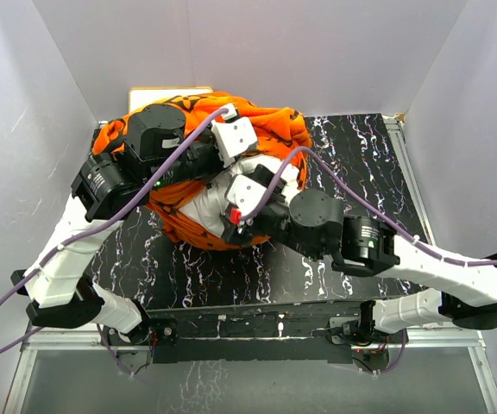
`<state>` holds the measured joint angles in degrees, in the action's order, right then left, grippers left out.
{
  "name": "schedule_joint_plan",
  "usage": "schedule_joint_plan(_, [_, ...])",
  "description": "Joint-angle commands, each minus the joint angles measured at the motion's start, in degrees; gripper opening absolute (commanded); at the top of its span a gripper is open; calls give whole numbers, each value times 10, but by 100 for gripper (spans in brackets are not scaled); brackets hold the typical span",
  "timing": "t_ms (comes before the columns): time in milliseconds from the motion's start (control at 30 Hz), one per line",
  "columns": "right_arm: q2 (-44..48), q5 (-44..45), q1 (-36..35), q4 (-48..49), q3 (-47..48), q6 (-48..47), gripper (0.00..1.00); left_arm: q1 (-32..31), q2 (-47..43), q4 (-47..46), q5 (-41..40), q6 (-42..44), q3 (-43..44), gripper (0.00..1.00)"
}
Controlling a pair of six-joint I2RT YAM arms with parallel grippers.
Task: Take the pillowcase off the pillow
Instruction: Remove the pillow from the pillowcase.
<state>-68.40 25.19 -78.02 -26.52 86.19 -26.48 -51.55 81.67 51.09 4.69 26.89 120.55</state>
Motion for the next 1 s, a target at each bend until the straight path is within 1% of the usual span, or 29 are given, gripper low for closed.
schedule_joint_plan(0, [-10, -69, 68, -36, -27, 51, 77, 7, 20, 80, 4, -18, 12, 0])
schedule_joint_plan(67, [-6, -89, 81, -21, -42, 59, 65, 6, 17, 75, -7, -12, 8, 0])
schedule_joint_plan(167, [1, -112, 83, 0, -61, 69, 46, 7, 6, 43, -33, 0, -15, 0])
schedule_joint_plan(233, [4, -122, 83, 3, -67, 82, 32, 9, -2, 6, -60, 10, -29, 0])
schedule_joint_plan(300, [12, -126, 83, 11, -80, 94, 15, 16, -10, -44, -87, 22, -41, 0])
schedule_joint_plan(333, [19, -126, 83, 20, -91, 98, 9, 21, -15, -70, -97, 31, -46, 0])
schedule_joint_plan(533, [51, -117, 85, 46, -140, 132, 8, 53, -30, -230, -160, 106, -48, 0])
schedule_joint_plan(667, [86, -120, 86, 68, -186, 154, 8, 61, -30, -308, -195, 160, -58, 0])
schedule_joint_plan(800, [125, -122, 86, 88, -229, 176, 8, 65, -53, -351, -218, 188, -75, 0])
schedule_joint_plan(967, [156, -136, 86, 93, -254, 197, 8, 67, -78, -393, -234, 215, -124, 0])
